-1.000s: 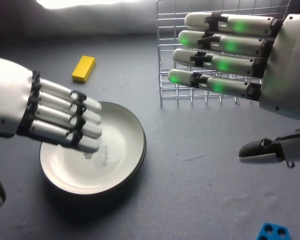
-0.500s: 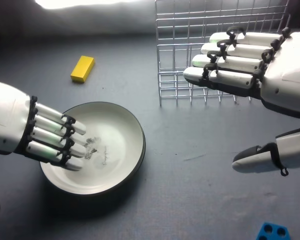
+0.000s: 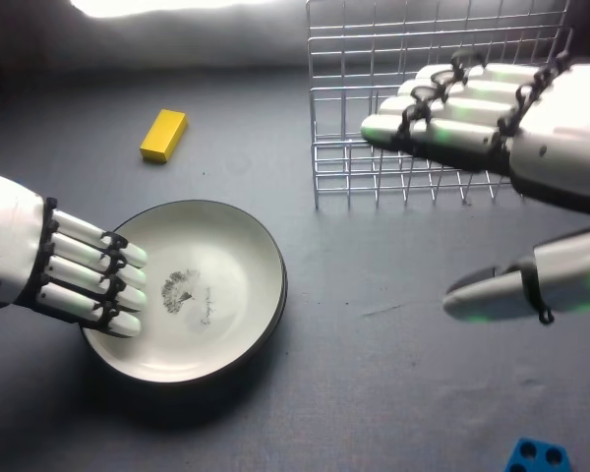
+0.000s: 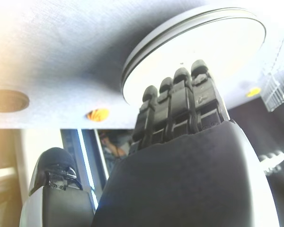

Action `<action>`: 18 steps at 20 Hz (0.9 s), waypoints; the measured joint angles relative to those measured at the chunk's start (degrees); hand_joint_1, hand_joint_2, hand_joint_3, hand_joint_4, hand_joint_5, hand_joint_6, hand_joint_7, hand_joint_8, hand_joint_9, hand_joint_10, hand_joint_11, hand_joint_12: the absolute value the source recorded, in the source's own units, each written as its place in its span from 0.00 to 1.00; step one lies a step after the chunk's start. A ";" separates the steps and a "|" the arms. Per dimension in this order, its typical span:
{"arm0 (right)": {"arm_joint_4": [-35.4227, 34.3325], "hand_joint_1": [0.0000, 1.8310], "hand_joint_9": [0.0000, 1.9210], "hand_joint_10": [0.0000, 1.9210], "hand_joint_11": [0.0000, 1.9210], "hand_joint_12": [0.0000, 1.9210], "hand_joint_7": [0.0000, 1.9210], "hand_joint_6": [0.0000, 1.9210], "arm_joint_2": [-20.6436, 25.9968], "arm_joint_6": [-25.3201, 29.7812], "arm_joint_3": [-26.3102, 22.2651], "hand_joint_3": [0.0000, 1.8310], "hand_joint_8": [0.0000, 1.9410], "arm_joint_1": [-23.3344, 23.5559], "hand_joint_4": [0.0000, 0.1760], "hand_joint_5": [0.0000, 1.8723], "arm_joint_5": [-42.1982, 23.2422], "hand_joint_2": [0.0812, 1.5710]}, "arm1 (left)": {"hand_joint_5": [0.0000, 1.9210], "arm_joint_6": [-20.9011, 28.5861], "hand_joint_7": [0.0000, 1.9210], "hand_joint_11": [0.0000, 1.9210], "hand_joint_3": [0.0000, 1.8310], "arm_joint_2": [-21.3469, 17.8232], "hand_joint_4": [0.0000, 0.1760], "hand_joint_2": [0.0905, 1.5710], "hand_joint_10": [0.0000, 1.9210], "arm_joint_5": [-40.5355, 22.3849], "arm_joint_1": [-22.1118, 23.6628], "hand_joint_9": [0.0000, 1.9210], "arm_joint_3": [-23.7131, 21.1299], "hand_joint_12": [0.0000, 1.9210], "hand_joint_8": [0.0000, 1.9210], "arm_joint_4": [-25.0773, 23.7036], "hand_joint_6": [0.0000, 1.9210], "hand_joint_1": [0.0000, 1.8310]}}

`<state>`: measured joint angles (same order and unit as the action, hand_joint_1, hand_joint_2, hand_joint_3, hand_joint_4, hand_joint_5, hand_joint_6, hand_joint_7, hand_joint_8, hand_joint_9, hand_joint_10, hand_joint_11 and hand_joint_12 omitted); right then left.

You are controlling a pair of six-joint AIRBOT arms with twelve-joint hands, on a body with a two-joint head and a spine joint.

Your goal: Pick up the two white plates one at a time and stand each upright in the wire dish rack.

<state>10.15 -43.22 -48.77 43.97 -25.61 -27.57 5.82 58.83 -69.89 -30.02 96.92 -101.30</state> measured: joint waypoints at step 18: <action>0.44 0.17 0.00 0.00 0.00 0.00 0.00 0.00 0.00 -0.31 0.00 0.00 0.00 -0.02 0.00 0.00 -2.12 0.60 | 0.00 -1.51 0.00 0.00 0.00 1.73 0.00 0.62 0.00 1.84 -2.67 0.00 1.95 0.00 0.00 0.76 0.00 0.00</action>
<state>10.59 -43.22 -49.08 43.97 -25.63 -29.69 4.32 60.55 -68.05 -32.69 98.87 -100.53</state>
